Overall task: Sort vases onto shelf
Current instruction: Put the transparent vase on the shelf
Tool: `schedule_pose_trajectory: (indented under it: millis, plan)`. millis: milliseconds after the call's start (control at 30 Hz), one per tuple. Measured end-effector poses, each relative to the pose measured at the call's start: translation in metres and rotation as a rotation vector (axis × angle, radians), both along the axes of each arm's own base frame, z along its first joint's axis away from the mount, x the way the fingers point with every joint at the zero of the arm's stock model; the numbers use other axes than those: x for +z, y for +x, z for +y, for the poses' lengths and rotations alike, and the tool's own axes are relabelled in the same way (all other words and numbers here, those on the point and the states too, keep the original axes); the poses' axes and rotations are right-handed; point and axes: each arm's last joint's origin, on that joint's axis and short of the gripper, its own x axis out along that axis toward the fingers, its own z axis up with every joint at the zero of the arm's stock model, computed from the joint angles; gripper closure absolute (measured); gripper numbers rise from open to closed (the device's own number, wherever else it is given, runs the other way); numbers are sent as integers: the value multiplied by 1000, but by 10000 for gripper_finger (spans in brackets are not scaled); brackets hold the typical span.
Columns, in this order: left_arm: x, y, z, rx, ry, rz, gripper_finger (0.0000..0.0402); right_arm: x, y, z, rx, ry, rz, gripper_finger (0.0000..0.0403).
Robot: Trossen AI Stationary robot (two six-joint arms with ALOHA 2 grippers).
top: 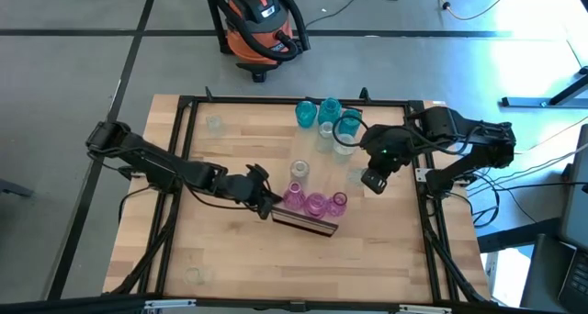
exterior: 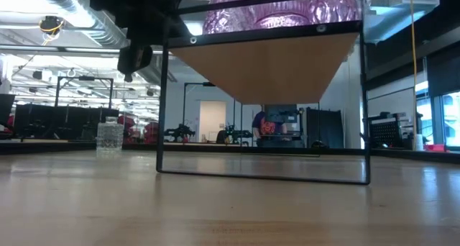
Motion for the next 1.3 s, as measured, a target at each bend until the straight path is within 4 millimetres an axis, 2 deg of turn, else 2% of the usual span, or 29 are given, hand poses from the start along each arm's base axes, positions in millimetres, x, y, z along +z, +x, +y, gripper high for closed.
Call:
schedule_pose_trajectory:
  millis: [400, 633, 833, 1300]
  plan:
    - [13, -19, 7, 49, 50, 33, 401, 0, 1, 0, 8, -4, -9, 402]
    - [13, -29, 10, 70, 64, 89, 402, 2, 5, 0, 12, -2, -57, 402]
    - [4, -22, 8, 37, 26, 117, 402, 0, 8, -4, -2, -9, -51, 402]
    - [-5, 3, -1, -20, -48, 0, 401, -6, 16, -5, 29, 36, -11, 402]
